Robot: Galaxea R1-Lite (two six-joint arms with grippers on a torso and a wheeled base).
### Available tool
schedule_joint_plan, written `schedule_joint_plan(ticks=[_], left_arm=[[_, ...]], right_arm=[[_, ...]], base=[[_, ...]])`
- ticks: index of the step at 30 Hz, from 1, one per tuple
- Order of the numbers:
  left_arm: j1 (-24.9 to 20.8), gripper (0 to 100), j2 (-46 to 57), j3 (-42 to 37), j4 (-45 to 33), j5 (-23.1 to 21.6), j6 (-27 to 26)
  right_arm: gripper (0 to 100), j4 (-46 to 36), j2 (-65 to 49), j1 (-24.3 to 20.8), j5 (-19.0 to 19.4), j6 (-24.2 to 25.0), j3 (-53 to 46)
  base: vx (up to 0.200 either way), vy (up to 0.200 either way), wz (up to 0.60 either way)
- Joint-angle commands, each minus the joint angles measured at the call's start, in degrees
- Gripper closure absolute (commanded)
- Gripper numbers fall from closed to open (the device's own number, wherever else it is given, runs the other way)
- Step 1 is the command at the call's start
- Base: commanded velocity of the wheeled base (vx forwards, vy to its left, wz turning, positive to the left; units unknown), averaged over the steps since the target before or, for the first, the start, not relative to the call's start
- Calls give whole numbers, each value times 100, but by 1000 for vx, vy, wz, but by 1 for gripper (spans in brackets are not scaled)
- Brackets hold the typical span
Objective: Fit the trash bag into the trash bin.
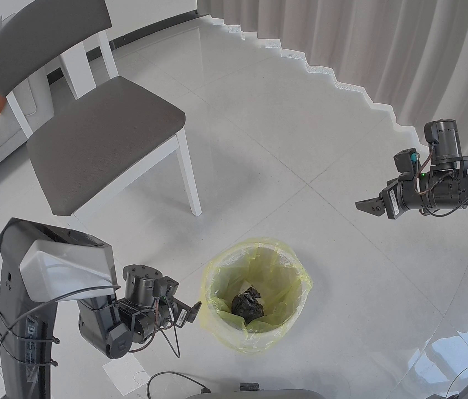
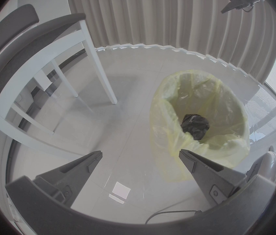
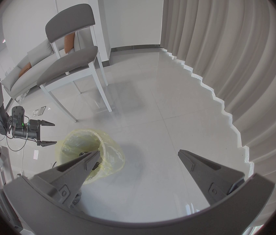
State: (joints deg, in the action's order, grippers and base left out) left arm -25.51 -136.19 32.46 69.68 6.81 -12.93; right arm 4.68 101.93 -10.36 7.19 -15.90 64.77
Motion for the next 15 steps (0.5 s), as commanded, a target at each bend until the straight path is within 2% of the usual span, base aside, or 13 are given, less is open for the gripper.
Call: schedule_joint_plan(ticks=[1,6,7,12,13,15], left_arm=[[-68,0,-311,225,-69,-13,-7],[-76,0,-496,410,-174,-22,-16],[-76,0,-531,498,-499,-49,-25],[-68,0,-601,946,-912,-207,-43],[-68,0,-689,1500,-1475,-224,-51],[-76,0,-777,1851,-1897,-242,-51]], right_arm=[[0,6,47,17,1,-1,-8],[0,6,64,52,72,-1,1],[0,6,73,69,72,-1,27],[0,6,152,105,81,-1,89],[0,6,284,113,81,-1,159],[0,15,346,140,81,-1,194]], base=[[0,0,0],[0,0,0],[0,0,0],[0,0,0],[0,0,0],[0,0,0]])
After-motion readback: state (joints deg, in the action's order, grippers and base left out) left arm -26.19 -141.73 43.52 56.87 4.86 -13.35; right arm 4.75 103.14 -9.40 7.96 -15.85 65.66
